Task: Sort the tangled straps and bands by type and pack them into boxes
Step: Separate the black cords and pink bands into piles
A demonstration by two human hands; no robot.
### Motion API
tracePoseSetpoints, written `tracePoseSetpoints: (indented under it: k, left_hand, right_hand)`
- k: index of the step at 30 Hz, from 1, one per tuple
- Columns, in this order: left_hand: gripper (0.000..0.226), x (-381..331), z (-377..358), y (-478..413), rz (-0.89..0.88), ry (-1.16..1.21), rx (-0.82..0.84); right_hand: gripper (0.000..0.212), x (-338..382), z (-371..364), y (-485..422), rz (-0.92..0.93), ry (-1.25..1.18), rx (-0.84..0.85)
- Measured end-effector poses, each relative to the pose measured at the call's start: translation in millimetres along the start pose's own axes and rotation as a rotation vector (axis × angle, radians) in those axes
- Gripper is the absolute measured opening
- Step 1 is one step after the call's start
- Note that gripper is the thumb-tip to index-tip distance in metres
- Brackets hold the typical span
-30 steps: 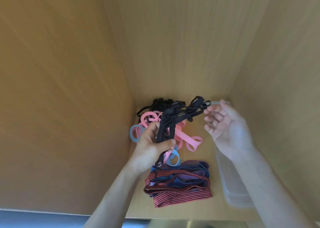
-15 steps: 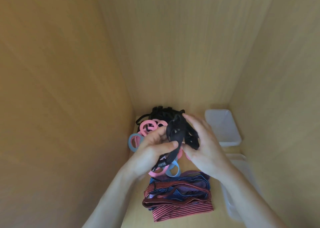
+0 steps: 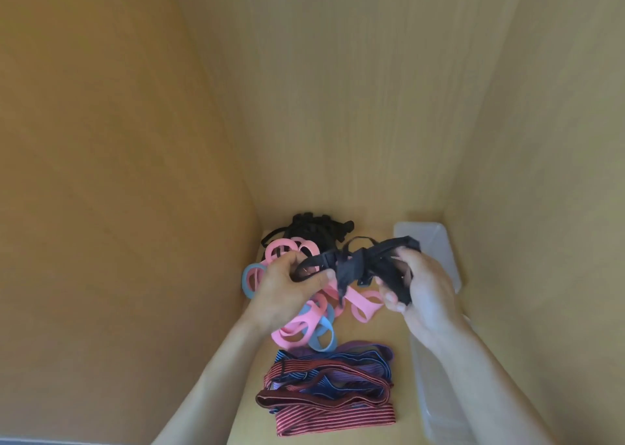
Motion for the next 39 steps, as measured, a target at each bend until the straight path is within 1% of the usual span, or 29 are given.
tracePoseSetpoints:
  k: [2, 5, 6, 8, 10, 12, 13, 14, 15, 16, 17, 18, 20, 21, 22, 23, 24, 26, 27, 28, 30, 31, 32, 34, 35, 36, 37, 38, 39]
  left_hand:
    - [0.030, 1.7, -8.9, -1.9, 0.026, 0.077, 0.010]
    - [0.022, 0.5, -26.0, -1.5, 0.053, 0.245, 0.045]
    - [0.023, -1.5, -33.1, -0.1, 0.055, 0.307, 0.054]
    - [0.035, -8.4, -50.6, 2.4, 0.033, 0.401, 0.105]
    - [0.044, -16.7, -72.2, 4.7, -0.005, 0.413, 0.205]
    - [0.033, -23.7, -94.4, 5.7, -0.035, 0.380, 0.307]
    - [0.027, -24.2, -102.3, 3.2, -0.038, 0.361, 0.328]
    - [0.022, -23.3, -105.2, -1.0, -0.031, 0.348, 0.314]
    - [0.018, -22.9, -103.6, -6.1, -0.020, 0.345, 0.282]
    - [0.018, -22.4, -99.7, -11.4, -0.005, 0.366, 0.246]
    - [0.022, -21.9, -96.4, -16.2, 0.014, 0.424, 0.218]
    - [0.028, -21.8, -94.6, -20.0, 0.036, 0.504, 0.199]
    - [0.042, -20.6, -98.5, -26.1, 0.088, 0.634, 0.219]
    - [0.047, -19.8, -103.4, -27.4, 0.118, 0.686, 0.245]
    - [0.052, -20.5, -109.1, -28.1, 0.145, 0.750, 0.274]
    - [0.057, -22.4, -113.5, -29.3, 0.164, 0.827, 0.302]
    - [0.063, -24.8, -115.5, -32.0, 0.173, 0.898, 0.324]
    - [0.072, -31.7, -113.2, -39.3, 0.166, 0.975, 0.360]
    - [0.073, -34.0, -111.5, -42.6, 0.153, 0.972, 0.377]
    - [0.073, -33.6, -108.8, -46.0, 0.137, 0.921, 0.385]
    - [0.068, -24.3, -99.9, -54.1, 0.097, 0.690, 0.383]
    - [0.061, -16.4, -94.9, -59.4, 0.072, 0.554, 0.382]
    - [0.051, -7.3, -89.1, -65.6, 0.047, 0.435, 0.366]
    - [0.033, 22.5, -71.4, -78.6, 0.061, 0.299, 0.259]
    - [0.031, 40.6, -62.5, -82.6, 0.091, 0.256, 0.197]
    - [0.031, 56.7, -56.4, -83.8, 0.108, 0.195, 0.156]
    - [0.032, 69.7, -53.7, -82.7, 0.095, 0.082, 0.142]
    - [0.033, 77.1, -54.6, -80.0, 0.031, -0.103, 0.164]
    - [0.036, 78.9, -62.9, -75.6, -0.079, -0.327, 0.224]
  right_hand:
    - [0.036, -1.4, 8.5, 2.2, -0.097, -0.156, 0.030]
    - [0.036, 3.0, 15.1, 7.0, -0.149, -0.291, 0.103]
    - [0.032, 4.6, 17.2, 7.8, -0.148, -0.313, 0.110]
    - [0.025, 5.6, 19.2, 8.7, -0.135, -0.330, 0.110]
    - [0.031, 6.5, 15.4, 9.2, -0.105, -0.317, 0.132]
    - [0.039, 10.3, 11.1, 8.6, -0.057, -0.297, 0.150]
    - [0.042, 12.2, 11.8, 8.4, -0.030, -0.282, 0.140]
    - [0.041, 14.6, 14.6, 7.7, 0.010, -0.247, 0.115]
    - [0.034, 18.2, 20.7, 6.4, 0.071, -0.165, 0.064]
    - [0.022, 22.8, 28.4, 5.6, 0.142, -0.037, -0.011]
    - [0.014, 27.3, 34.3, 5.7, 0.213, 0.121, -0.088]
    - [0.020, 28.9, 37.2, 5.6, 0.272, 0.275, -0.148]
    - [0.045, 22.4, 31.2, 1.9, 0.323, 0.453, -0.152]
    - [0.057, 13.2, 23.1, -2.0, 0.298, 0.476, -0.101]
    - [0.066, 0.0, 13.0, -7.0, 0.245, 0.462, -0.029]
    - [0.071, -14.4, 6.7, -12.5, 0.184, 0.422, 0.021]
    - [0.070, -27.1, 3.6, -18.2, 0.138, 0.368, 0.037]
    - [0.061, -44.7, 8.4, -30.3, 0.073, 0.243, -0.019]
    - [0.059, -51.2, 14.8, -35.5, 0.049, 0.185, -0.068]
    - [0.054, -56.6, 22.6, -39.5, 0.030, 0.144, -0.125]
    - [0.031, -64.9, 40.5, -46.0, -0.020, 0.131, -0.257]
    - [0.020, -69.0, 44.8, -49.2, -0.063, 0.146, -0.287]
    - [0.014, -73.6, 45.4, -52.8, -0.107, 0.151, -0.281]
    - [0.009, -77.2, 50.5, -58.0, -0.164, 0.152, -0.301]
    - [0.006, -71.8, 56.8, -56.3, -0.158, 0.150, -0.353]
    - [0.009, -63.3, 62.8, -51.8, -0.133, 0.160, -0.402]
    - [0.010, -54.7, 65.8, -47.2, -0.100, 0.191, -0.415]
    - [0.007, -46.5, 64.1, -42.5, -0.064, 0.229, -0.395]
    - [0.005, -39.4, 60.3, -37.8, -0.039, 0.269, -0.363]
Point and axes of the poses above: each hand's wrist, its own y-axis away from the middle knuckle, its own z-axis out of the back of the hand, x = y × z, the point moved 10 cm from there along -y, towards the middle knuckle, and after that the axes turned 11 degrees about -z, right-handed, at the moved point
